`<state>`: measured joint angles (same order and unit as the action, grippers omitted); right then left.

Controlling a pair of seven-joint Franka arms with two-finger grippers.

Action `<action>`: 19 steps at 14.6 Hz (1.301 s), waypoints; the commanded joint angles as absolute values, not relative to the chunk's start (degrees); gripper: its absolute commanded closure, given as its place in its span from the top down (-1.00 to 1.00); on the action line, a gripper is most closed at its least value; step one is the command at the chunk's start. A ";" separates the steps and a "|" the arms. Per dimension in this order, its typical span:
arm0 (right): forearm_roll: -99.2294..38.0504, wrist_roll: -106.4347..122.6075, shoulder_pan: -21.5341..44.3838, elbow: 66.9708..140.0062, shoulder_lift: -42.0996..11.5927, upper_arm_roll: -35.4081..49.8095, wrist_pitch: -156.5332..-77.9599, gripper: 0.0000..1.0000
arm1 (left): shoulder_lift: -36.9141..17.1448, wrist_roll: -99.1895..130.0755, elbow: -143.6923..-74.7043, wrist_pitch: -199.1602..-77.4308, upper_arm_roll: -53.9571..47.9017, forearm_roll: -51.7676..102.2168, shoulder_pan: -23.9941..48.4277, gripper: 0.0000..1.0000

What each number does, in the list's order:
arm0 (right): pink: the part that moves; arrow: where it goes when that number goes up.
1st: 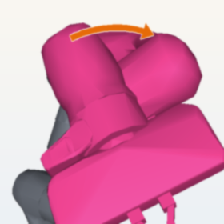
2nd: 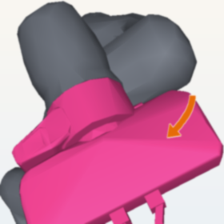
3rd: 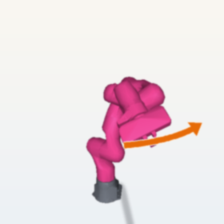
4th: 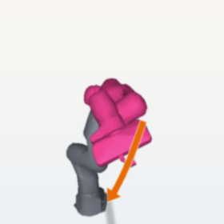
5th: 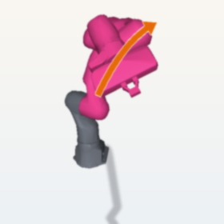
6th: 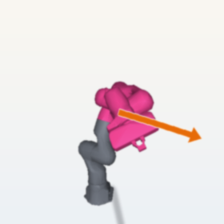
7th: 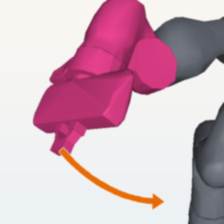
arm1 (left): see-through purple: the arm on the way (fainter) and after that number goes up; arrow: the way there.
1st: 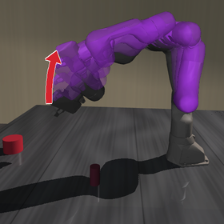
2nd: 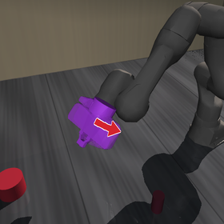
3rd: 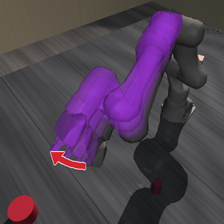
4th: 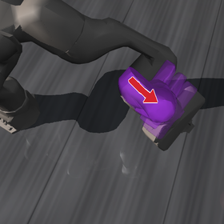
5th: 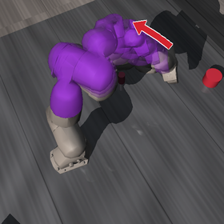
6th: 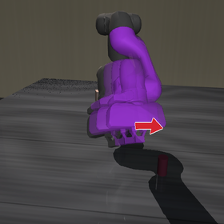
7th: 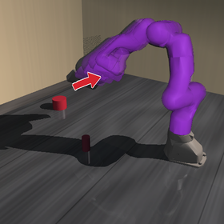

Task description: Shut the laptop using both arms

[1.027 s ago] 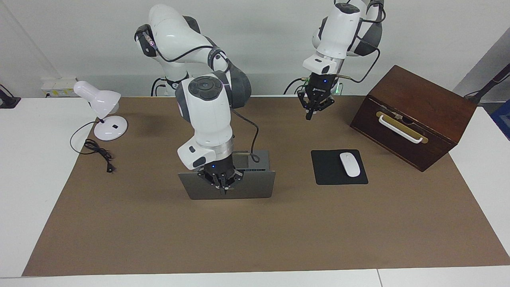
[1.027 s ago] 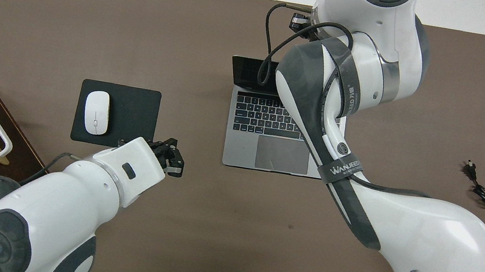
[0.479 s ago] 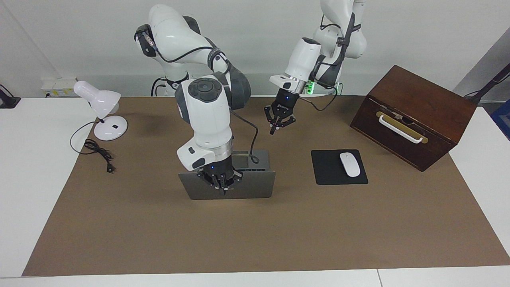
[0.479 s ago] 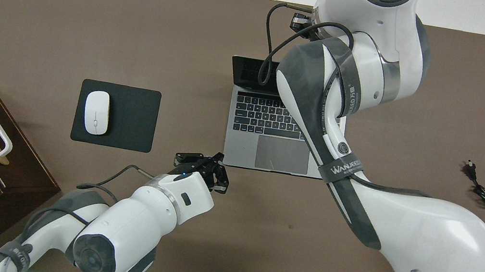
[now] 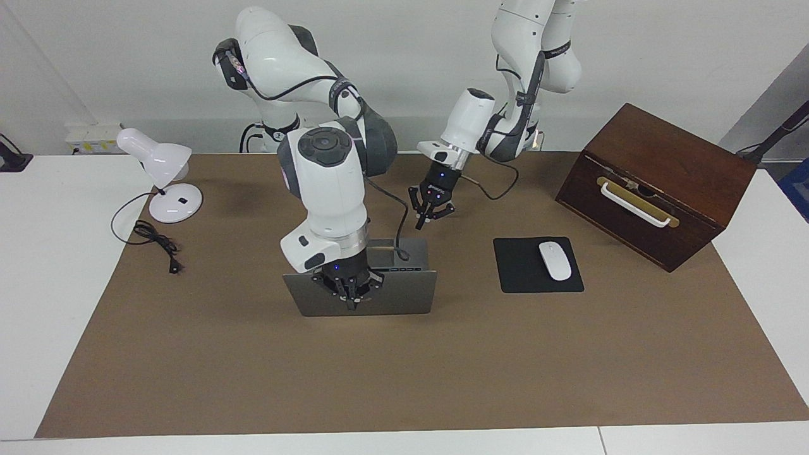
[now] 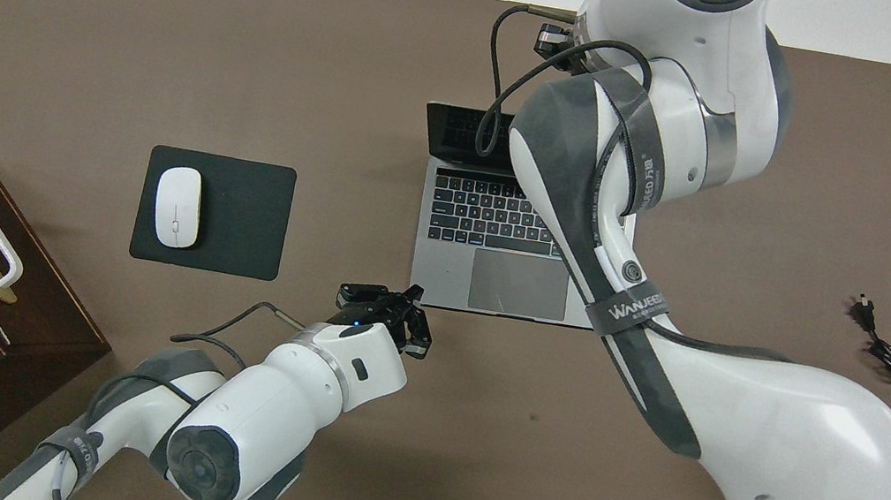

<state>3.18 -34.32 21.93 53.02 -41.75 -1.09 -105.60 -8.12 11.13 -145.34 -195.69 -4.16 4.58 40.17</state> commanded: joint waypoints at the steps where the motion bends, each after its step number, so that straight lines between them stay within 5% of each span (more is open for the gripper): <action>1: 2.90 -35.51 21.53 56.95 -39.20 -0.53 -107.05 -1.00 | -12.92 9.49 -145.02 -200.74 -3.16 5.10 42.10 -1.00; 11: -15.97 -39.19 19.25 66.24 -33.33 -0.44 -92.82 -1.00 | -15.38 0.45 -145.28 -200.74 -3.08 5.10 41.22 -1.00; 16: -18.19 -42.01 18.63 80.22 -26.90 -0.44 -94.21 -1.00 | -16.34 -2.98 -145.28 -200.74 -3.08 5.10 40.26 -1.00; 19: -18.19 -41.40 18.63 88.56 -23.74 -0.35 -101.57 -1.00 | -16.52 -3.34 -145.28 -200.74 -3.08 5.10 40.25 -1.00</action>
<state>-16.97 -40.95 19.11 78.48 -28.86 -1.01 -95.85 -13.82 -1.17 -145.17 -199.88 -3.69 4.58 40.91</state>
